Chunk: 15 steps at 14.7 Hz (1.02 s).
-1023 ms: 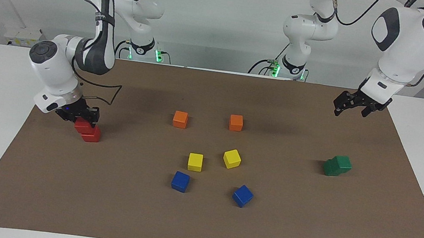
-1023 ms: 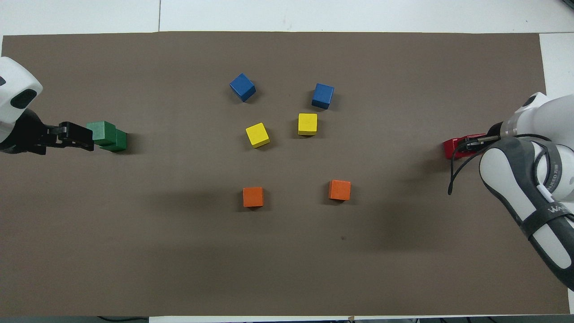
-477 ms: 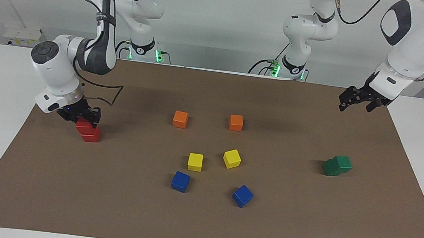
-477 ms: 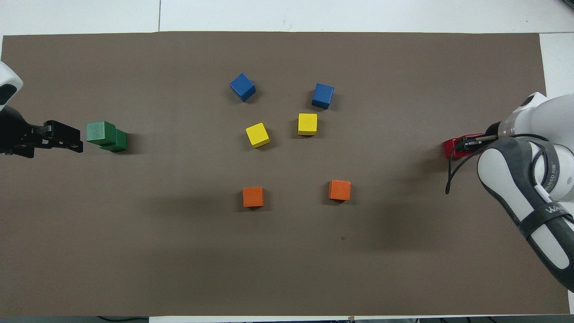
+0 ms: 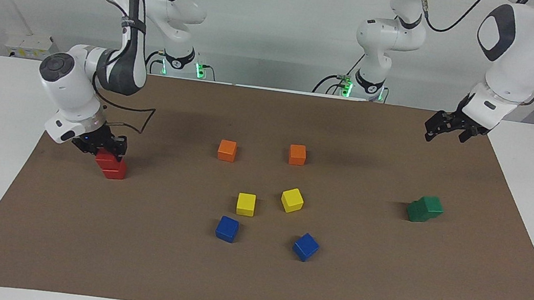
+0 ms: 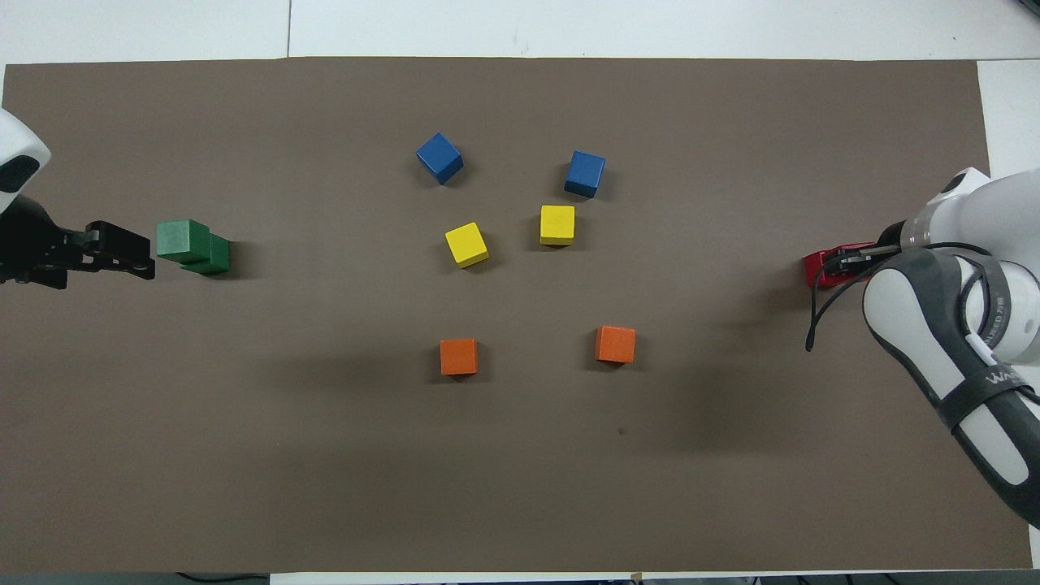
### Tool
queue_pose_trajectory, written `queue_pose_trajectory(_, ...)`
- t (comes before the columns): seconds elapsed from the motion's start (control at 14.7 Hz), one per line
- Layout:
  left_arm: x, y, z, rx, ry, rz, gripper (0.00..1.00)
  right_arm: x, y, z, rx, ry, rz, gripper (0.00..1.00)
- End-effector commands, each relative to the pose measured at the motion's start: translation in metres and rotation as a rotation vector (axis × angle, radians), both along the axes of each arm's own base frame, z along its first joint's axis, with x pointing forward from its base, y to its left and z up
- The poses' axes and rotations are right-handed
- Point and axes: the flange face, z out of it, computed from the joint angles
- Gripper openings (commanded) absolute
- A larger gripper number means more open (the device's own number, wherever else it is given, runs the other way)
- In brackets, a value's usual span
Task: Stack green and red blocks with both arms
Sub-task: 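Hold the red block on the red stack, then open the right gripper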
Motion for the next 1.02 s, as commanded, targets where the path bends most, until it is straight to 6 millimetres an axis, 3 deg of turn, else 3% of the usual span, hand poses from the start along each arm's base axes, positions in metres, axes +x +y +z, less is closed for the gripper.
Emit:
queue_pose_trajectory(0.0, -0.002, 0.0, 0.0, -0.015, 0.013, 0.011, 1.0, -0.001, 0.0, -0.001, -0.004, -0.019, -0.019, 0.0)
queue_pose_trajectory(0.95, -0.003, -0.014, 0.001, -0.014, 0.015, -0.023, 1.0, 0.0, 0.001, -0.007, -0.003, -0.012, -0.025, 0.0)
